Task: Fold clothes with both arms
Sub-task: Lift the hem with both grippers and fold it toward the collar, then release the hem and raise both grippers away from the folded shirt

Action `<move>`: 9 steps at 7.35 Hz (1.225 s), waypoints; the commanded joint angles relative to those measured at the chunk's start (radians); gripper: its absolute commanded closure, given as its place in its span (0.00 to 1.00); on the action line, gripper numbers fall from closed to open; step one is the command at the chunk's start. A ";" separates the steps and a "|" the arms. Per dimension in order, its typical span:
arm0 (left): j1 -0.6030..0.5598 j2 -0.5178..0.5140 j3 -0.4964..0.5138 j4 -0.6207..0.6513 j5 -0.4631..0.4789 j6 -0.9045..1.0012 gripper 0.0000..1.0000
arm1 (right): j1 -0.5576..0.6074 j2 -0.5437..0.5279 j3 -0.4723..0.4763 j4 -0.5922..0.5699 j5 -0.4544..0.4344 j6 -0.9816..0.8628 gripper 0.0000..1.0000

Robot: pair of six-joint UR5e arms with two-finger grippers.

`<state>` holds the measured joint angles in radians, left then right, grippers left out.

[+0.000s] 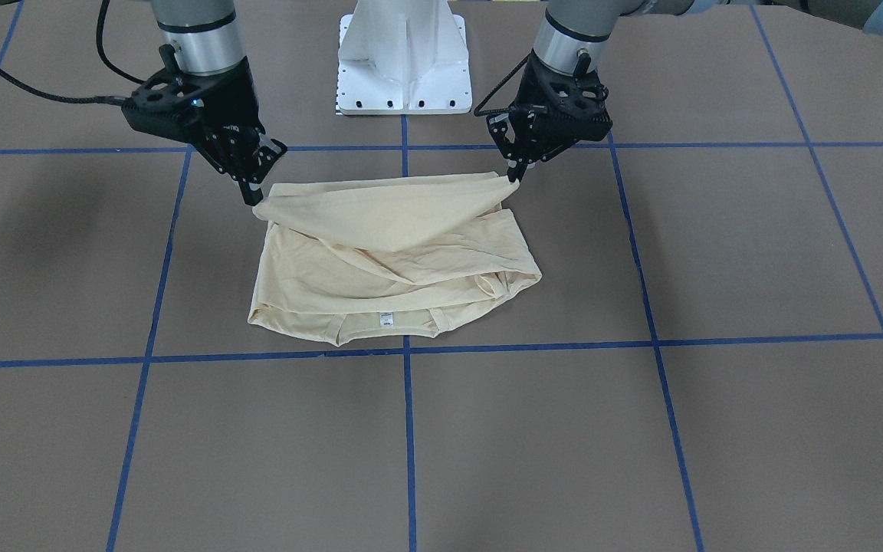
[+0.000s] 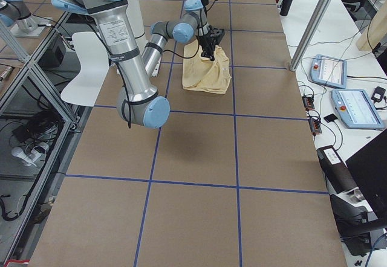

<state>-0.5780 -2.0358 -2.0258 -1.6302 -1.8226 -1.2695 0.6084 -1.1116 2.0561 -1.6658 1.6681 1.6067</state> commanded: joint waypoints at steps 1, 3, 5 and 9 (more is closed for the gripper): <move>-0.017 -0.006 0.166 -0.165 0.020 0.013 1.00 | 0.037 0.006 -0.181 0.176 -0.002 -0.017 1.00; -0.016 -0.029 0.315 -0.270 0.051 0.013 1.00 | 0.039 0.030 -0.322 0.259 -0.005 -0.028 1.00; -0.016 -0.047 0.407 -0.339 0.080 0.015 1.00 | 0.039 0.042 -0.421 0.342 -0.007 -0.028 1.00; -0.019 -0.035 0.403 -0.413 0.074 0.036 0.00 | 0.040 0.041 -0.419 0.345 -0.014 -0.078 0.00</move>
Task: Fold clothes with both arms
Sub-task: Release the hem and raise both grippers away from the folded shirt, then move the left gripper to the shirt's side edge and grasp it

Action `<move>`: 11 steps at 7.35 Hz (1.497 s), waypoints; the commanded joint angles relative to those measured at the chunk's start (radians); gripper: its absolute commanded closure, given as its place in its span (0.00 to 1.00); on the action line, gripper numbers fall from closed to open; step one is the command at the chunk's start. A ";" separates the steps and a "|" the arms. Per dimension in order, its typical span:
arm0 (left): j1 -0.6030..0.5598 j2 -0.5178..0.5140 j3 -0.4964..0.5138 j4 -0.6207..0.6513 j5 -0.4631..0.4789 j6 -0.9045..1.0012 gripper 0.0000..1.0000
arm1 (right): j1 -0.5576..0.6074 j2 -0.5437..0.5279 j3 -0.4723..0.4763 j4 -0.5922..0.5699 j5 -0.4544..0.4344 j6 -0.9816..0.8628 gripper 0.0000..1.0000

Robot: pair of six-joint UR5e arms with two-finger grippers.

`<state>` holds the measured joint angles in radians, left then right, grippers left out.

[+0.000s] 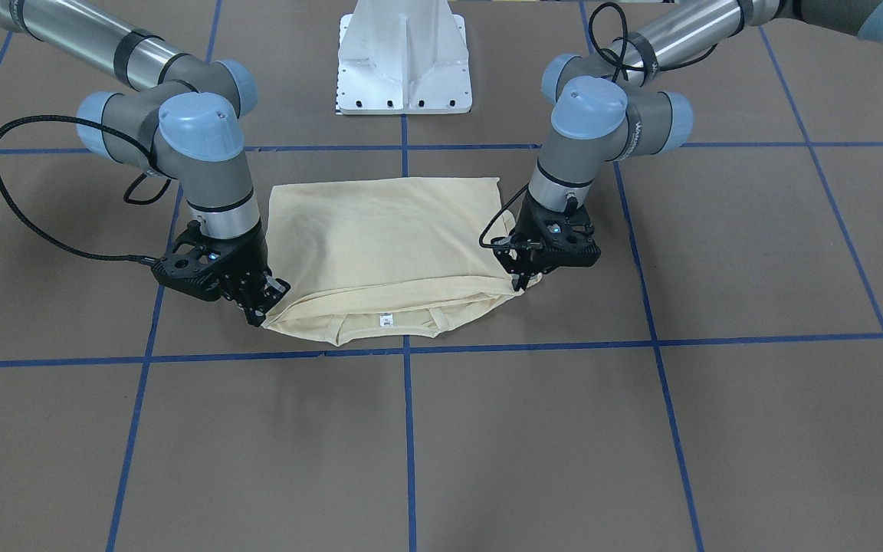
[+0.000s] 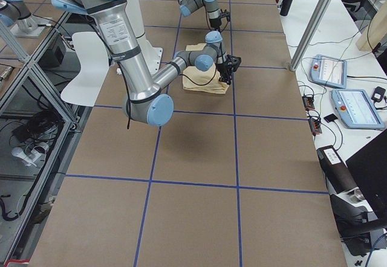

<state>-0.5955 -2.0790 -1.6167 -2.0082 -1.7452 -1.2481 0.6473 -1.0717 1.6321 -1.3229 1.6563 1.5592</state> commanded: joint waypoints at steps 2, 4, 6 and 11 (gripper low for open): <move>0.002 0.067 -0.072 -0.032 -0.011 0.059 0.00 | 0.011 -0.013 0.021 0.002 0.008 -0.048 0.00; 0.055 0.199 -0.226 -0.026 -0.011 0.047 0.00 | 0.017 -0.088 0.102 0.002 0.016 -0.115 0.00; 0.193 0.224 -0.259 -0.029 0.002 -0.043 0.00 | 0.015 -0.089 0.103 0.002 0.013 -0.116 0.00; 0.264 0.218 -0.242 -0.029 0.004 -0.070 0.61 | 0.014 -0.089 0.103 0.002 0.011 -0.114 0.00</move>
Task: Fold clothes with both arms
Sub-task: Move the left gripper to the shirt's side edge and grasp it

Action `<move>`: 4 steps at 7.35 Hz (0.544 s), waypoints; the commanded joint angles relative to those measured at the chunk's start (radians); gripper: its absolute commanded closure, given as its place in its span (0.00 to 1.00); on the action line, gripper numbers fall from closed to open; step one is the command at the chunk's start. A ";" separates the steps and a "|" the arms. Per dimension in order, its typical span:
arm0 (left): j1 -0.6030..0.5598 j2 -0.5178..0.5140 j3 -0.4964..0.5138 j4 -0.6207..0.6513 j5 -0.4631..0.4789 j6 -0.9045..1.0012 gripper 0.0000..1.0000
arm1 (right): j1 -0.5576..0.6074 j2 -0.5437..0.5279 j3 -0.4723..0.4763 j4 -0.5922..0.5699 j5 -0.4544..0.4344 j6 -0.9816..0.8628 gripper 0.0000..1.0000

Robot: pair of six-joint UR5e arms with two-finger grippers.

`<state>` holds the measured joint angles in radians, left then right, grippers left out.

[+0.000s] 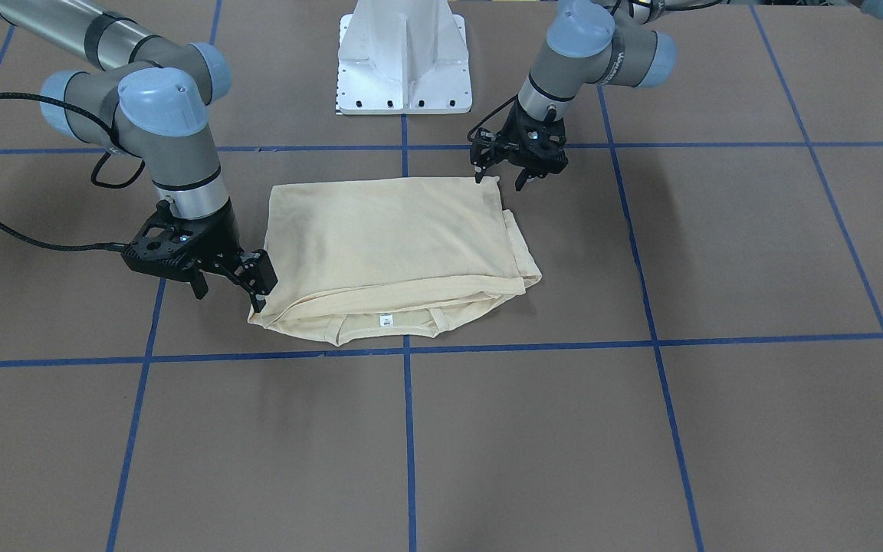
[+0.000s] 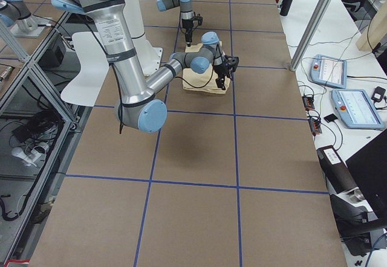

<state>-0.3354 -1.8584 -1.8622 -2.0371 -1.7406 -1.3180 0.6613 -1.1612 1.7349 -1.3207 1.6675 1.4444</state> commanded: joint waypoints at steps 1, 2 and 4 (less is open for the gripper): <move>0.013 -0.002 0.005 0.000 0.000 0.000 0.63 | 0.000 -0.002 0.000 0.000 0.000 0.001 0.00; 0.019 -0.004 0.005 0.000 0.000 0.000 0.63 | 0.000 -0.002 -0.001 0.000 0.001 0.001 0.00; 0.036 -0.004 0.005 0.000 0.000 0.000 0.63 | -0.002 -0.002 -0.003 0.000 0.000 -0.001 0.00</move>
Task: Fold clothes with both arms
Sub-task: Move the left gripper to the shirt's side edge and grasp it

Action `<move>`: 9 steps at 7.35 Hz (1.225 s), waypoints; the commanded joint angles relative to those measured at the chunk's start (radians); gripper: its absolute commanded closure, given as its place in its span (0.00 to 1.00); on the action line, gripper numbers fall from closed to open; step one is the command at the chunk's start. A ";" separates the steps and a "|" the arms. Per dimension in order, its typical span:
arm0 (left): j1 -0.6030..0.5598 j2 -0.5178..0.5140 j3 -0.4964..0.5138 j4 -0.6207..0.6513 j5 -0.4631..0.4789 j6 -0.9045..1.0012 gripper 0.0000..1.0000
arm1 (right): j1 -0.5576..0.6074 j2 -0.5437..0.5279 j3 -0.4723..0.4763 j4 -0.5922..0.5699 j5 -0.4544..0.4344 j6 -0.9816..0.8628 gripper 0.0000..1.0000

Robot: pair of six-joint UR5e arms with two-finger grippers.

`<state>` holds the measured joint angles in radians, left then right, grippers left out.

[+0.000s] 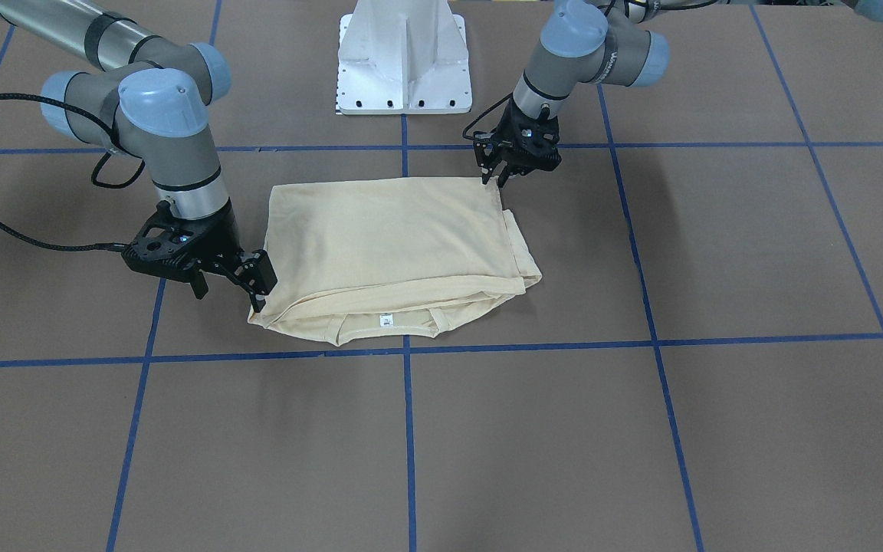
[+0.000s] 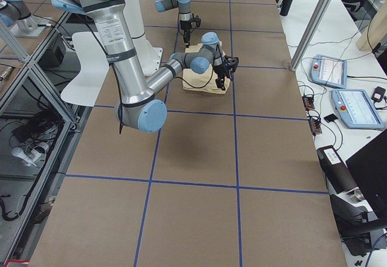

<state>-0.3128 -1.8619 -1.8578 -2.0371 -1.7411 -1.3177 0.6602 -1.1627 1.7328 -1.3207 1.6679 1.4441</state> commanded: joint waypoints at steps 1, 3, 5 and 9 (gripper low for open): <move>0.017 0.000 0.000 0.000 0.000 0.000 0.63 | -0.001 0.000 -0.001 0.000 0.001 -0.001 0.00; 0.017 0.001 0.000 0.002 0.000 0.000 0.63 | -0.001 0.000 -0.001 0.000 0.000 0.001 0.00; 0.017 0.001 0.000 0.005 -0.002 0.000 0.63 | -0.001 0.000 -0.001 0.000 0.000 0.001 0.00; 0.014 0.003 0.000 0.006 0.000 0.000 0.69 | -0.001 0.000 -0.001 0.000 0.000 0.001 0.00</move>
<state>-0.2993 -1.8593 -1.8565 -2.0316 -1.7411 -1.3177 0.6596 -1.1627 1.7319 -1.3208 1.6675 1.4450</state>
